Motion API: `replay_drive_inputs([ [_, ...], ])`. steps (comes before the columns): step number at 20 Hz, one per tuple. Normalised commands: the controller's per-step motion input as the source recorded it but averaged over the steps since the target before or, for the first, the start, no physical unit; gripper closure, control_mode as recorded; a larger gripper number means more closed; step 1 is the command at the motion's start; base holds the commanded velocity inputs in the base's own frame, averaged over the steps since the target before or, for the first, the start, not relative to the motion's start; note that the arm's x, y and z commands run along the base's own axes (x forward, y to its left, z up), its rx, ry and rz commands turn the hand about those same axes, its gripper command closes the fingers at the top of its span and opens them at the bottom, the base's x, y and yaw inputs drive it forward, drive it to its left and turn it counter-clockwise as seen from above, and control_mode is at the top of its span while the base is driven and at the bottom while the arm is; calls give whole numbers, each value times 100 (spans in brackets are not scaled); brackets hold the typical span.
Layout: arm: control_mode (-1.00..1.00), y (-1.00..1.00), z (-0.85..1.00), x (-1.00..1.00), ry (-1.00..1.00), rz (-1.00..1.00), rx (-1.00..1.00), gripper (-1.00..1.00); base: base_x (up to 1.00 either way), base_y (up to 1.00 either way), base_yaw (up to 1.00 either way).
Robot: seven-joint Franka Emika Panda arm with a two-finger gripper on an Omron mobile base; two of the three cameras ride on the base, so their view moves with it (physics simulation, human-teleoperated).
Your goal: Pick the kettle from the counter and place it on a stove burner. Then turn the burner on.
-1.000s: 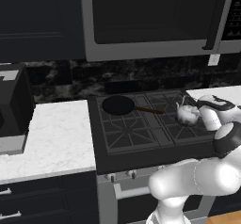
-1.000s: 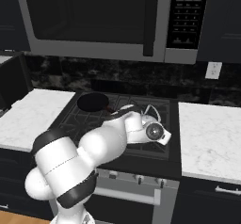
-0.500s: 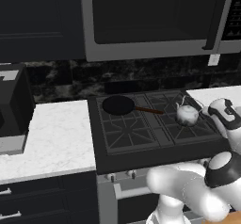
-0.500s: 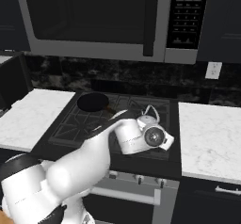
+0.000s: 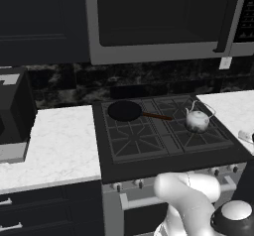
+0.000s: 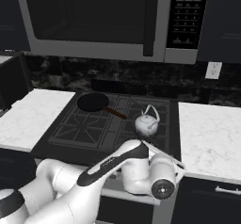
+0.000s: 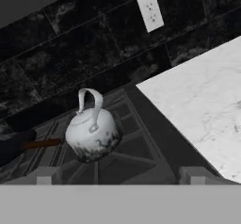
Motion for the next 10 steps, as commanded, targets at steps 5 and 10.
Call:
replay_drive_inputs([
  [5, -100, -28, -14, -63, -31, 7, -5, -100, 0, 0, 0],
  [10, -100, -15, -25, -50, -28, 9, -7, -100, 0, 0, 0],
])
